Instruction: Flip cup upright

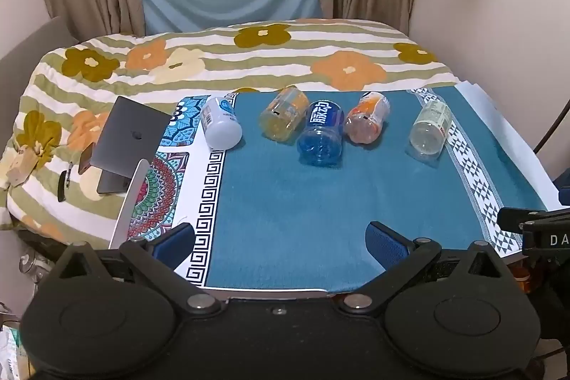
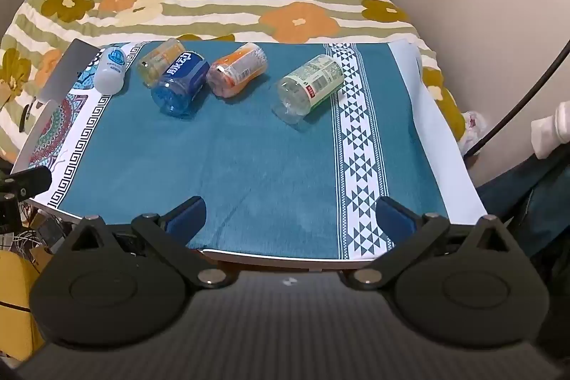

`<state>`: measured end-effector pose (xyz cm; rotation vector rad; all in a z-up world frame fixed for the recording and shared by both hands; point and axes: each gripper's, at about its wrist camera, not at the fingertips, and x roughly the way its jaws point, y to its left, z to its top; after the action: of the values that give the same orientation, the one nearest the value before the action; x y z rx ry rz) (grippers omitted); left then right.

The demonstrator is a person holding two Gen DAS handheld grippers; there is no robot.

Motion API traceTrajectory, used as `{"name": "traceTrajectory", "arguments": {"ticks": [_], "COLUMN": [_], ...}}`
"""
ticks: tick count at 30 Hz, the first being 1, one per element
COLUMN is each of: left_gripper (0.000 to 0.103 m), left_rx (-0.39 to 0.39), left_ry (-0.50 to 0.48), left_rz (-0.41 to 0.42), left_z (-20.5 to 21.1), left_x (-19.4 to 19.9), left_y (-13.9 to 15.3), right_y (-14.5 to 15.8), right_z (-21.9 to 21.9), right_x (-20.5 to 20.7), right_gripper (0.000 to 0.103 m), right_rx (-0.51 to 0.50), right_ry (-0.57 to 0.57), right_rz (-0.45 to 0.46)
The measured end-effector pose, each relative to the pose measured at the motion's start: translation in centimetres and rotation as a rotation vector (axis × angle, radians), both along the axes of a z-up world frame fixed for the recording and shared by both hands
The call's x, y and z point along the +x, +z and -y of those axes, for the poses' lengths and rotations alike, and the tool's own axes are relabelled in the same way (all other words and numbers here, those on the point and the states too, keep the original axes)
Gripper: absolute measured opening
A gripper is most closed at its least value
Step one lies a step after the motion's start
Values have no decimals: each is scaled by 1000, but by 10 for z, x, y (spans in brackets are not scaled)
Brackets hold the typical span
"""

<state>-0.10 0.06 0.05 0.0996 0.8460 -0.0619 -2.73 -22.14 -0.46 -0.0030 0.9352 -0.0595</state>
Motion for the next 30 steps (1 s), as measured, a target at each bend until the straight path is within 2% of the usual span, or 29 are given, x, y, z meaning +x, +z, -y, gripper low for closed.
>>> {"name": "traceTrajectory", "arguments": {"ticks": [30], "left_gripper": [103], "left_rx": [9], "left_ry": [7], "left_rz": [-7], "left_z": [-4], "left_x": [0], "left_y": [1], "right_y": [2], "right_z": [-2], "right_x": [-1], "right_gripper": [103], "right_rx": [3], "right_ry": [-1], "right_rz": [12]}}
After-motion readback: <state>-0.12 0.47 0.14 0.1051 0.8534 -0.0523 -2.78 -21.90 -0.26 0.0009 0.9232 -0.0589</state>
